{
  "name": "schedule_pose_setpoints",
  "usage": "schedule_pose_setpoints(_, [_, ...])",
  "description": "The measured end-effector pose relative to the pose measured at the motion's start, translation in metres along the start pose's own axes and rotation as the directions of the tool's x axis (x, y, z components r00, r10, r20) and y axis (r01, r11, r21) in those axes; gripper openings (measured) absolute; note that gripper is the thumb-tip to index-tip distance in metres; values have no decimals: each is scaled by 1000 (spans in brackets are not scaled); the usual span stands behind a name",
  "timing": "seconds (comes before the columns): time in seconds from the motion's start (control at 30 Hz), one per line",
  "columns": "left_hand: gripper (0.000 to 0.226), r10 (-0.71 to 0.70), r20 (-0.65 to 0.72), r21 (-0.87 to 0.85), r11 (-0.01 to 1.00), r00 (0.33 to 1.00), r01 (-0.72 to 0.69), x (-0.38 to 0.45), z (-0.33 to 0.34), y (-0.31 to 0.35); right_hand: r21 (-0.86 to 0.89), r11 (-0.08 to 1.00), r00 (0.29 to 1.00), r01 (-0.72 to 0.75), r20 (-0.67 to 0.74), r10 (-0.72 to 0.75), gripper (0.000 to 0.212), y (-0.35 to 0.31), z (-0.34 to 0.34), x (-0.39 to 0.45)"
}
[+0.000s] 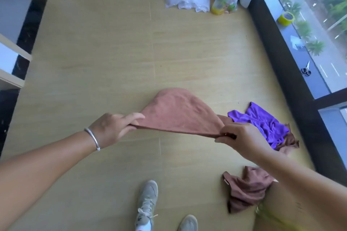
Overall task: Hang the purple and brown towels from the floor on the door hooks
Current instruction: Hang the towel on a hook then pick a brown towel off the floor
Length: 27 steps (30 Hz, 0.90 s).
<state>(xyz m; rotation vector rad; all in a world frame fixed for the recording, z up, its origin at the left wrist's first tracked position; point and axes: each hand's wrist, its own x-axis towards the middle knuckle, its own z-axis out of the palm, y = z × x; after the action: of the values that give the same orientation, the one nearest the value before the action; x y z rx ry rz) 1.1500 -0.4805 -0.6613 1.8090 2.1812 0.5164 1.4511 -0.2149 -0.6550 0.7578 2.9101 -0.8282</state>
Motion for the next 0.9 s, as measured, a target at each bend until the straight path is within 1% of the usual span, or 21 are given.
schedule_pose_setpoints(0.03, [45,6,19,-24,1000,1000,-5,-11,16,2,1,1000,999,-19,32,19,19,5,19,-12])
schedule_pose_setpoints(0.1, [27,25,56,-50,999,998,-22,-33,47,2,17,998,994,-62,86,61,19,14,55,-35])
schedule_pose_setpoints(0.13, [23,18,76,-63,998,997,-13,-44,61,0,41,995,990,-90,109,85,19,18,73,-46])
schedule_pose_setpoints(0.17, [24,-5,105,-80,997,994,13,-55,77,-2,69,990,985,-120,135,110,19,21,91,-56])
schedule_pose_setpoints(0.23, [35,-78,175,-109,989,981,98,-76,111,-8,71,983,971,-168,184,153,21,25,128,-73])
schedule_pose_setpoints(0.27, [36,-123,215,-123,981,969,152,-85,129,-12,57,980,962,-192,206,176,22,26,147,-80])
schedule_pose_setpoints(0.33, [23,-218,294,-139,953,931,267,-99,162,-24,54,964,938,-259,251,238,17,28,184,-92])
schedule_pose_setpoints(0.4, [19,-270,353,-133,933,896,334,-108,193,-39,65,937,909,-342,276,313,6,32,215,-98])
schedule_pose_setpoints(0.53, [19,-341,394,-163,888,854,430,-102,239,-70,53,899,868,-436,291,404,15,48,263,-83])
schedule_pose_setpoints(0.6, [18,-384,400,-181,857,832,483,-88,259,-89,69,881,858,-468,276,434,12,62,280,-67])
schedule_pose_setpoints(0.63, [18,-395,387,-194,848,833,493,-79,269,-98,97,866,853,-490,257,454,12,71,288,-58])
schedule_pose_setpoints(0.7, [18,-428,344,-240,820,836,519,-58,290,-119,180,824,840,-537,206,502,16,94,304,-37])
schedule_pose_setpoints(0.77, [21,-481,298,-288,778,824,558,-31,309,-141,275,776,823,-568,155,547,22,120,319,-15])
schedule_pose_setpoints(0.83, [27,-498,267,-331,757,825,563,2,329,-163,344,748,812,-568,84,578,20,150,331,11])
schedule_pose_setpoints(0.9, [34,-482,240,-386,749,843,538,36,348,-182,379,744,809,-550,20,587,16,178,341,37])
